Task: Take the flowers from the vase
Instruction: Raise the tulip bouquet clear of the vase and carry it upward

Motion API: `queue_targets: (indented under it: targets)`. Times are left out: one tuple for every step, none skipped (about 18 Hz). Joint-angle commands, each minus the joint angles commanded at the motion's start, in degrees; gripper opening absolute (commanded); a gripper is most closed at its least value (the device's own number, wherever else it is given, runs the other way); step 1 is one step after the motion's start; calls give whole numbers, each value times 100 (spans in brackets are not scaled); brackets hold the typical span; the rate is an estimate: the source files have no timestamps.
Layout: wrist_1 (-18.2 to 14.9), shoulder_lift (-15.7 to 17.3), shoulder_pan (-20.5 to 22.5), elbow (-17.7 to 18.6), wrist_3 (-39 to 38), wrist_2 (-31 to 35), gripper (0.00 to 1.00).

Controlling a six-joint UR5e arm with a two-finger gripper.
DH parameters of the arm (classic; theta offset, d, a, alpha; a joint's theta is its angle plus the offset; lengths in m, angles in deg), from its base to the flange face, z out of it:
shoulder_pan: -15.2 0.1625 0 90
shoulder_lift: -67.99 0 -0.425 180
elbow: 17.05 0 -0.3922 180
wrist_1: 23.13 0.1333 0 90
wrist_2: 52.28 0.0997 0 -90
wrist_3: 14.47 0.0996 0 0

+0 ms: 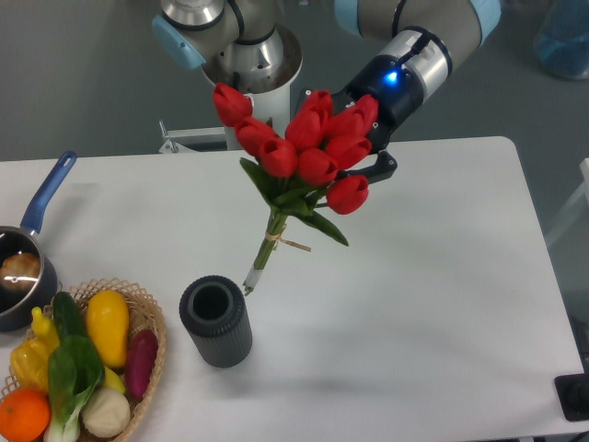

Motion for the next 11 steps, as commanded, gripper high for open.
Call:
queue_targets:
  targets:
    - [-9,0,70,-17,0,0,33]
    - [-9,0,106,-18,0,9,33]
    - [-9,-9,123,-18,0,9,33]
    - [-9,-9,141,-18,0,9,33]
    - [-9,-17,193,-18,0,9,33]
    - [-9,-18,220,-18,0,9,33]
    - [-9,-26,264,-18,0,9,33]
    - [-9,-35,308,-18,0,9,33]
    - [-9,-35,352,-18,0,9,33]
    - [-9,-44,369,-9,9,9,33]
    - [0,-44,378,-17,9,9,33]
